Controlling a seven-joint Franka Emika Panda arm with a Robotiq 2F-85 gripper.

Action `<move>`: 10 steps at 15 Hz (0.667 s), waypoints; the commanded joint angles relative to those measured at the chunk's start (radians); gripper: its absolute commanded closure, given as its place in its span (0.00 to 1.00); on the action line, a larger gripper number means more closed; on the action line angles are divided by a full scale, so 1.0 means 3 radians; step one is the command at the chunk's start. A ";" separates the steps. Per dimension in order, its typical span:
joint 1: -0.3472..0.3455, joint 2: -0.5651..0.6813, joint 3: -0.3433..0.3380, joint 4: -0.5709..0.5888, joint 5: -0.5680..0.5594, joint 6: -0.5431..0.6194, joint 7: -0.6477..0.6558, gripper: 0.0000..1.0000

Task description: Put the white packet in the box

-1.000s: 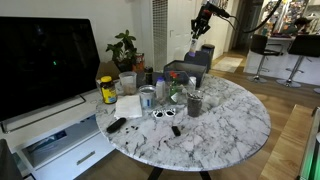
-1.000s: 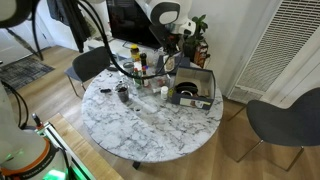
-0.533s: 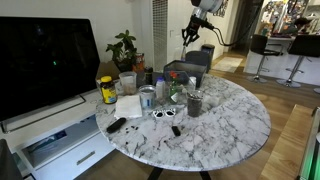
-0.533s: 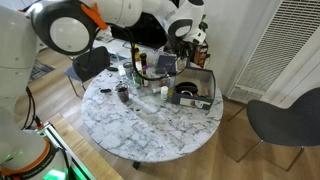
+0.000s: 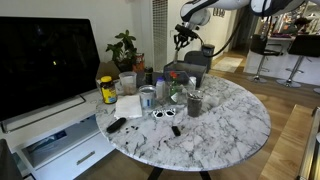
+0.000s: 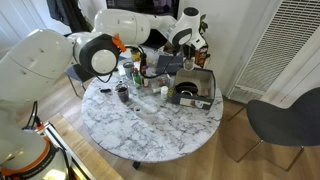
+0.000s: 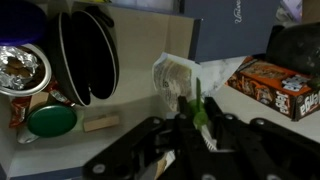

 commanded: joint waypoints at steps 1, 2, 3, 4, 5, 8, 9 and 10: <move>0.0084 0.0603 -0.0190 0.0775 -0.0329 0.0047 0.0783 0.95; 0.0092 0.0673 -0.0212 0.0844 -0.0420 0.0012 0.0950 0.95; 0.0093 0.0743 -0.0224 0.0911 -0.0496 -0.0049 0.1095 0.95; 0.0086 0.0806 -0.0220 0.0968 -0.0554 -0.0088 0.1202 0.95; 0.0073 0.0865 -0.0184 0.1022 -0.0592 -0.0123 0.1258 0.95; 0.0080 0.0987 -0.0180 0.1090 -0.0555 -0.0175 0.1316 0.95; 0.0074 0.1019 -0.0156 0.1102 -0.0545 -0.0196 0.1297 0.95; 0.0072 0.1040 -0.0136 0.1116 -0.0534 -0.0226 0.1274 0.95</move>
